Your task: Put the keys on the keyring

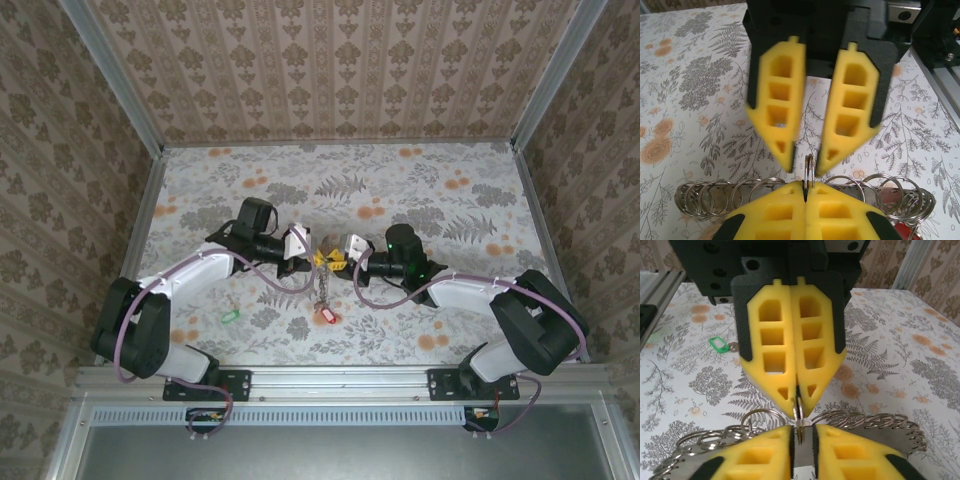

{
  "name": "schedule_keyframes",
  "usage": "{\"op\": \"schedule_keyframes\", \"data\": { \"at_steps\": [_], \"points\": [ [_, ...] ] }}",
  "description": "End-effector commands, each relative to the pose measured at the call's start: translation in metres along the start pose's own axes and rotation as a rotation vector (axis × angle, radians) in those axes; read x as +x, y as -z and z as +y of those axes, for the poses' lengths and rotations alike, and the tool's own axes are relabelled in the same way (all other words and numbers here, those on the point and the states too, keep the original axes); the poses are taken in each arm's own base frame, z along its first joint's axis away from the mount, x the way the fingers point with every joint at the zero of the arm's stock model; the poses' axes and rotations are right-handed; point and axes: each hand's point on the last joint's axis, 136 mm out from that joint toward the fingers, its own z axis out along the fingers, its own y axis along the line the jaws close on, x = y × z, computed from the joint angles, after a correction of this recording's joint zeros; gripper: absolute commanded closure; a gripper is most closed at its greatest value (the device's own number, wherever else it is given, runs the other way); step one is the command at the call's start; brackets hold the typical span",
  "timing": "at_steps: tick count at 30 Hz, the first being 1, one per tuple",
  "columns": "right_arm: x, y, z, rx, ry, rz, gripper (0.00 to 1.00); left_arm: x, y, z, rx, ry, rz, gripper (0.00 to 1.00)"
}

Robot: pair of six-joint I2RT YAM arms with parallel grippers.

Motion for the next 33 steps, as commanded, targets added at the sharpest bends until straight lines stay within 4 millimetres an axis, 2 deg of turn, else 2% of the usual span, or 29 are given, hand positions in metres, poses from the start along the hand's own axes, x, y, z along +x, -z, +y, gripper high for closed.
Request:
{"op": "schedule_keyframes", "data": {
  "at_steps": [1,5,11,16,17,18,22,24,27,30,33],
  "points": [
    [-0.016,0.002,-0.001,-0.031,0.073,-0.001,0.72,-0.02,0.004,-0.012,0.039,-0.09,-0.093,1.0],
    [-0.01,0.006,0.0,-0.039,0.09,0.037,0.7,-0.03,0.009,-0.015,0.058,-0.116,-0.152,1.0],
    [-0.008,0.01,0.0,-0.025,0.087,0.028,0.74,-0.036,0.011,-0.012,0.044,-0.138,-0.18,1.0],
    [-0.01,0.01,0.002,-0.024,0.067,0.009,0.81,-0.034,0.01,-0.011,0.038,-0.135,-0.172,1.0],
    [-0.021,0.015,0.001,-0.012,0.083,-0.018,0.81,-0.034,0.01,-0.011,0.037,-0.132,-0.169,1.0],
    [-0.023,0.015,0.001,-0.011,0.082,-0.026,0.82,-0.033,0.009,-0.01,0.035,-0.129,-0.165,1.0],
    [-0.026,0.016,0.002,-0.017,0.079,-0.04,0.94,-0.032,0.009,-0.009,0.031,-0.121,-0.159,1.0],
    [-0.028,0.015,0.001,-0.016,0.077,-0.05,0.93,-0.031,0.009,-0.01,0.034,-0.11,-0.153,1.0],
    [-0.031,0.015,0.001,-0.018,0.07,-0.063,0.78,-0.03,0.009,-0.01,0.034,-0.103,-0.142,1.0],
    [-0.032,0.015,0.001,-0.022,0.067,-0.067,0.78,-0.028,0.009,-0.009,0.03,-0.1,-0.135,1.0],
    [-0.031,0.014,0.001,-0.027,0.068,-0.063,0.89,-0.028,0.009,-0.009,0.028,-0.099,-0.134,1.0]
  ]
}}
